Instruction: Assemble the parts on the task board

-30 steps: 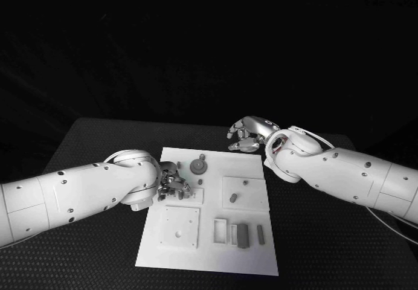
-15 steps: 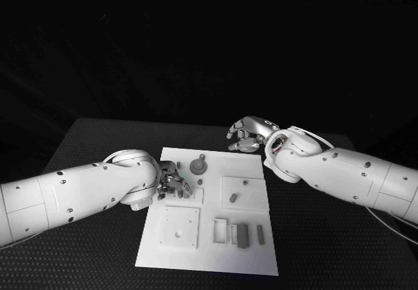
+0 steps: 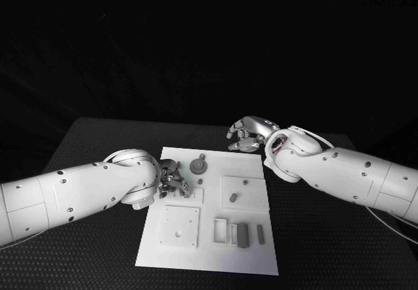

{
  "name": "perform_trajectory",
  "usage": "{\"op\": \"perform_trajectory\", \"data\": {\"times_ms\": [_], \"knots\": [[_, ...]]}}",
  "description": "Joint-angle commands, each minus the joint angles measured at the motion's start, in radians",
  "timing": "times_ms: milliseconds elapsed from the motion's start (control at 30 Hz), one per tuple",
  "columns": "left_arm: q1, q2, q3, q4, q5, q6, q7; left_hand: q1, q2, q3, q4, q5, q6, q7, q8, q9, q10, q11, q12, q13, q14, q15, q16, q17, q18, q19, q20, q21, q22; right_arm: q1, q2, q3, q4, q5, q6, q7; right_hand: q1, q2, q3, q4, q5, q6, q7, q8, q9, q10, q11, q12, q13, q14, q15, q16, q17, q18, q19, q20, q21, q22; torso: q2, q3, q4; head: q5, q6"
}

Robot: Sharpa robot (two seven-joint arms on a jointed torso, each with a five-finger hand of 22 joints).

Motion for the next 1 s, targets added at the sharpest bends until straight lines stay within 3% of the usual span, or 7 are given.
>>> {"op": "perform_trajectory", "data": {"times_ms": [33,200,433,1000], "knots": [[0.0,0.002,0.0,0.001,0.009,-0.027,0.021,0.018,0.008,-0.001,-0.007,-0.005,-0.001,0.009,-0.005,0.002,-0.008,-0.002,-0.001,-0.002,-0.009,0.002,0.007,-0.002,0.01,-0.007,0.0,-0.007,0.001,-0.001,0.0,0.0,0.001,-0.002,0.01,0.008,0.007,-0.001,-0.007,0.0,0.0,0.0,0.005,0.003,0.0,-0.007,-0.003,-0.004,-0.001,0.0,-0.006,-0.006,-0.001,0.014,-0.005,-0.001,-0.004,0.016,0.0,-0.0002,-0.0003,0.0,0.0],[0.0,0.002,0.0,0.001,0.012,-0.04,0.025,0.048,0.037,-0.007,-0.008,-0.005,0.0,0.01,-0.008,0.003,-0.009,-0.001,-0.001,-0.002,-0.01,0.003,0.01,-0.005,0.008,-0.008,0.001,-0.009,0.004,-0.001,0.0,0.0,0.0,-0.002,0.01,0.008,0.007,0.0,-0.007,0.0,0.0,0.0,0.005,0.003,0.0,-0.007,-0.003,-0.004,-0.001,0.0,-0.006,-0.006,-0.001,0.014,-0.005,0.0,-0.004,0.016,0.0,0.0,0.0008,0.0,-0.001],[0.0,0.002,0.0,-0.003,0.012,-0.054,0.03,0.073,0.056,-0.025,-0.009,-0.005,0.001,0.01,-0.012,0.005,-0.01,0.0,0.0,-0.002,-0.012,0.004,0.012,-0.008,0.007,-0.01,0.001,-0.011,0.007,-0.001,0.001,0.0,-0.001,-0.001,0.01,0.008,0.006,0.0,-0.007,0.0,0.0,0.0,0.005,0.003,0.0,-0.007,-0.003,-0.004,-0.001,0.0,-0.006,-0.006,-0.001,0.014,-0.005,0.0,-0.004,0.016,0.0,0.0,0.0003,0.0,0.0],[0.0,0.0,0.001,-0.006,0.018,-0.044,0.035,0.086,0.064,-0.048,-0.008,-0.005,0.002,0.011,-0.016,0.006,-0.011,0.0,0.0,-0.002,-0.014,0.004,0.015,-0.012,0.006,-0.012,0.001,-0.014,0.01,-0.002,0.0,0.0,-0.002,-0.001,0.013,0.008,0.005,0.001,-0.008,0.0,0.0,0.0,0.005,0.003,0.0,-0.007,-0.003,-0.004,-0.001,0.0,-0.006,-0.006,-0.001,0.014,-0.005,0.0,-0.004,0.016,0.0,-0.0003,0.0004,0.001,-0.001]]}}
